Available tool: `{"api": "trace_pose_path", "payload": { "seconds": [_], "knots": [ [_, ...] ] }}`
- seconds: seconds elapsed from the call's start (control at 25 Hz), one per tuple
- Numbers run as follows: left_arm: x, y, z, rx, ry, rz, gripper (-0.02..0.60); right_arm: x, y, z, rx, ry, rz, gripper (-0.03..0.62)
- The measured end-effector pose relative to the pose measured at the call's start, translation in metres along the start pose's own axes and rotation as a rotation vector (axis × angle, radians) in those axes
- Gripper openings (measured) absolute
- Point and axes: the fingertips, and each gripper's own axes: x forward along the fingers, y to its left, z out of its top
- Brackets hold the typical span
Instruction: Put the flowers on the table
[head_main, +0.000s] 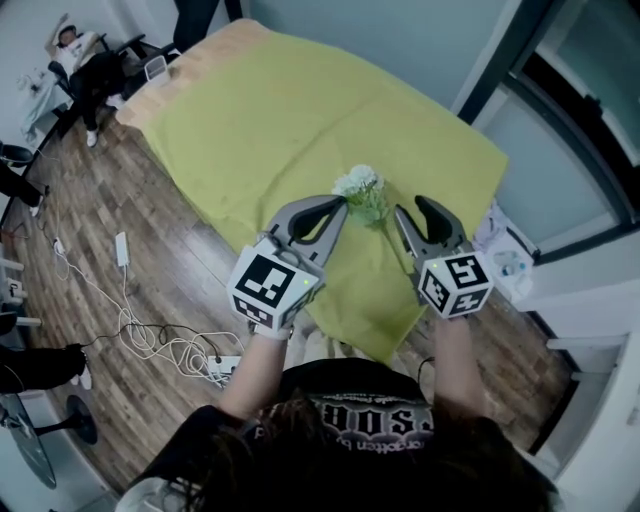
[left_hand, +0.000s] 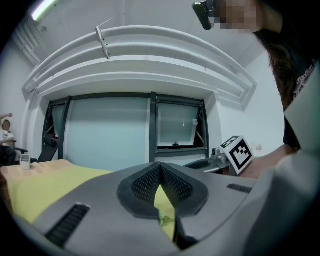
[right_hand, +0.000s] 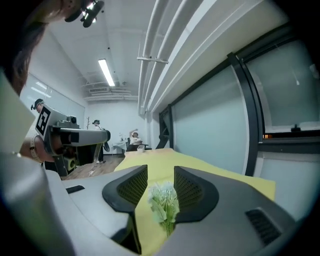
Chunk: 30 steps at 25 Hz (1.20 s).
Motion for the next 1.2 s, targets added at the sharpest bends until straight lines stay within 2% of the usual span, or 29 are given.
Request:
{"api": "trace_pose_path", "payload": {
  "seconds": [0.16,0.36,0.72,1.2],
  "knots": [
    [-0.005,-0.008,0.003,0.005,-0.009,-0.015,-0.002,-0.016,0.008,0.017,0.017,-0.044,-0.01,0.114],
    [-0.012,-0.021,0.009,0.014,-0.022,-0.033,-0.002,-0.035,0.02,0.032,-0.003,-0.087,-0.022,0.075],
    [-0.025,-0.035,0.016,0.029,-0.032,-0.046,-0.002,-0.06,0.041,0.053,-0.016,-0.137,-0.02,0.044],
    [-0.036,-0.054,0.017,0.04,-0.032,-0.054,-0.002,-0.084,0.058,0.056,-0.046,-0.15,-0.024,0.031]
  ]
}}
